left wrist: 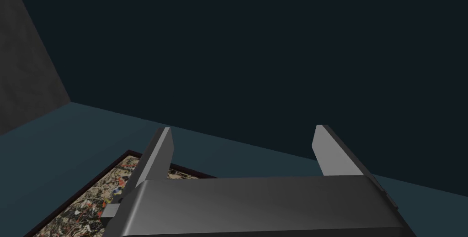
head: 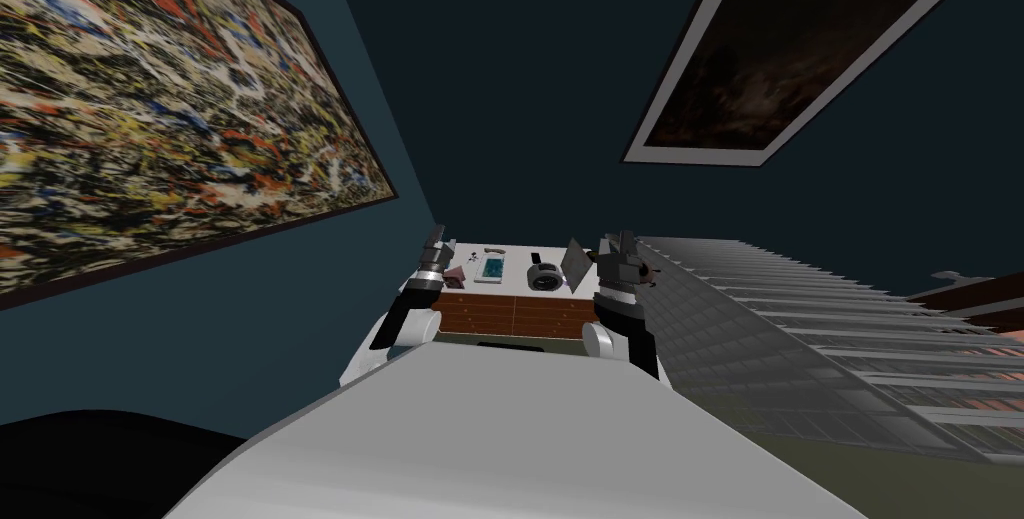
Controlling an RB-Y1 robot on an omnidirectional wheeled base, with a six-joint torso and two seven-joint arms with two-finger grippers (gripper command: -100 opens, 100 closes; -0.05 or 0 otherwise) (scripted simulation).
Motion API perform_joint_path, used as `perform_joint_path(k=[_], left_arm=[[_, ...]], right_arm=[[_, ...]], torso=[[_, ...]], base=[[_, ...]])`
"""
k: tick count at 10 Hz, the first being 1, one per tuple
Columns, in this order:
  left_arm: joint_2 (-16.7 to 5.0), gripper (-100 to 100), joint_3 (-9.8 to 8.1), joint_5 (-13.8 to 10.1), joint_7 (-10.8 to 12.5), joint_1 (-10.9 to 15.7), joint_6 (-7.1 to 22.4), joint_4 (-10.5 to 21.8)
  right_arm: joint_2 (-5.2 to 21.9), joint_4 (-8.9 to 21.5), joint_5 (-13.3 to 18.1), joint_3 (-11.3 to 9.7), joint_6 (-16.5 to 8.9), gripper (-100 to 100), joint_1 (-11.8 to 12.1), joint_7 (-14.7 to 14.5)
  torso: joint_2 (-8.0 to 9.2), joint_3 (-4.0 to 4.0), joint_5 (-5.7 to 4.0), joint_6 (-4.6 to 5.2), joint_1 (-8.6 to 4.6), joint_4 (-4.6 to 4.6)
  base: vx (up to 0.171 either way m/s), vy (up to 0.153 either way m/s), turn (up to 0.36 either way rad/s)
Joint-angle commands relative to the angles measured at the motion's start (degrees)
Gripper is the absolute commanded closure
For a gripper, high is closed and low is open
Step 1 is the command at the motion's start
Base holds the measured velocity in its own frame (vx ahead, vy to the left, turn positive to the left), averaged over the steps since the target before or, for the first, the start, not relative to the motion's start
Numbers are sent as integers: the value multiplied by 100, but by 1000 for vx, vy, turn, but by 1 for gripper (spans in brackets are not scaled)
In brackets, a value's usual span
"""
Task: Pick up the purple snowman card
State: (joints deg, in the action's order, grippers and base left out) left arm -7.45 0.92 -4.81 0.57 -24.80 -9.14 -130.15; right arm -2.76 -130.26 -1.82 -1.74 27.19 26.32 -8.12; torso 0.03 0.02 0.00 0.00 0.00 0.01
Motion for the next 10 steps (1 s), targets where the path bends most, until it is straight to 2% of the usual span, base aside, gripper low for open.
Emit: perform_joint_path(k=[1,6,7,10], left_arm=[[-62,-100,25,-56,88,50,286,23],[-143,-100,95,-144,243,137,1101,43],[-143,-100,95,-144,243,137,1147,43],[-206,-100,153,-225,400,234,1729,73]], right_arm=[[0,0,0,0,0,0,0,0],[0,0,0,0,0,0,0,0],[0,0,0,0,0,0,0,0],[0,0,0,0,0,0,0,0]], torso=[[0,0,0,0,0,0],[1,0,0,0,1,0],[1,1,0,-1,1,0],[-1,-1,1,0,2,0]], base=[[-12,0,3],[-13,1,0],[0,0,0],[-9,6,-2]])
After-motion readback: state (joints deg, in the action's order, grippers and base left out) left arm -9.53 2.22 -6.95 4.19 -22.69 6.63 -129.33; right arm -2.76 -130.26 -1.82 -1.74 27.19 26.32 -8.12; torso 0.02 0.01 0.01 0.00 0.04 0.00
